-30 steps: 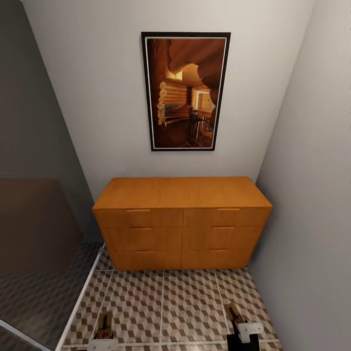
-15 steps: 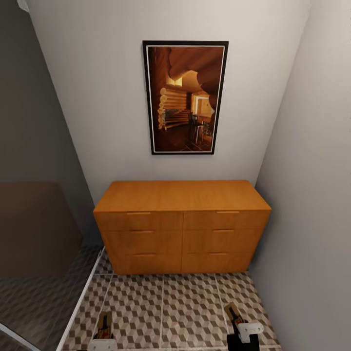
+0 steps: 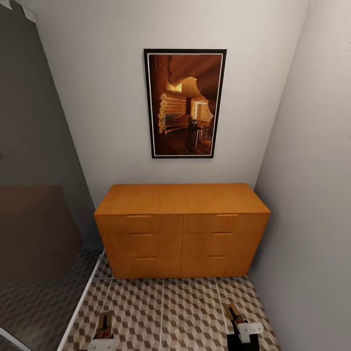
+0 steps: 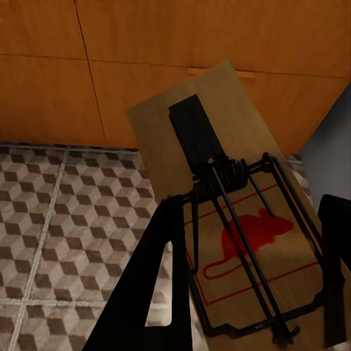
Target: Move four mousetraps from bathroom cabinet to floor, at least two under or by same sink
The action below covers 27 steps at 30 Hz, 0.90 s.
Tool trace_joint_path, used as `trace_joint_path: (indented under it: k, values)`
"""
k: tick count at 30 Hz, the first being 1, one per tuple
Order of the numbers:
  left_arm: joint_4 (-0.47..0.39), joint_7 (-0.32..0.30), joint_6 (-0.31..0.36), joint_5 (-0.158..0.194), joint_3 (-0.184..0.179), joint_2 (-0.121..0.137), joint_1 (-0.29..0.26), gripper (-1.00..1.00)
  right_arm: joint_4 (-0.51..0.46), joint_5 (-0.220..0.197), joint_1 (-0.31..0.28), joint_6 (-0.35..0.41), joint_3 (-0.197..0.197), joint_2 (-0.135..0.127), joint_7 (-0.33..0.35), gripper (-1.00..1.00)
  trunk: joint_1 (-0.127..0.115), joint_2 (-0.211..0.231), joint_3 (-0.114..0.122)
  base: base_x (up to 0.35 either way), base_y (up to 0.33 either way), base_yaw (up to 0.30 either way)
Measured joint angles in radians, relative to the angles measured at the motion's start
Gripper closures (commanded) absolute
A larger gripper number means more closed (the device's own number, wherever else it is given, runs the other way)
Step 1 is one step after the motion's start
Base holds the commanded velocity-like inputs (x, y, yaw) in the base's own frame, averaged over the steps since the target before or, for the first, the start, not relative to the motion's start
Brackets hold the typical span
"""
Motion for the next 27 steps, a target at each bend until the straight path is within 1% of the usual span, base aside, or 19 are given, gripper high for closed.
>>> trace_joint_path:
  k: [27]
  values:
    - [0.0, 0.0, 0.0, 0.0, 0.0, 0.0, 0.0, 1.0, 0.001, 0.001, 0.0, 0.0, 0.0, 0.001, 0.0, 1.0, 0.0, 0.0, 0.045, 0.0, 0.0, 0.0]
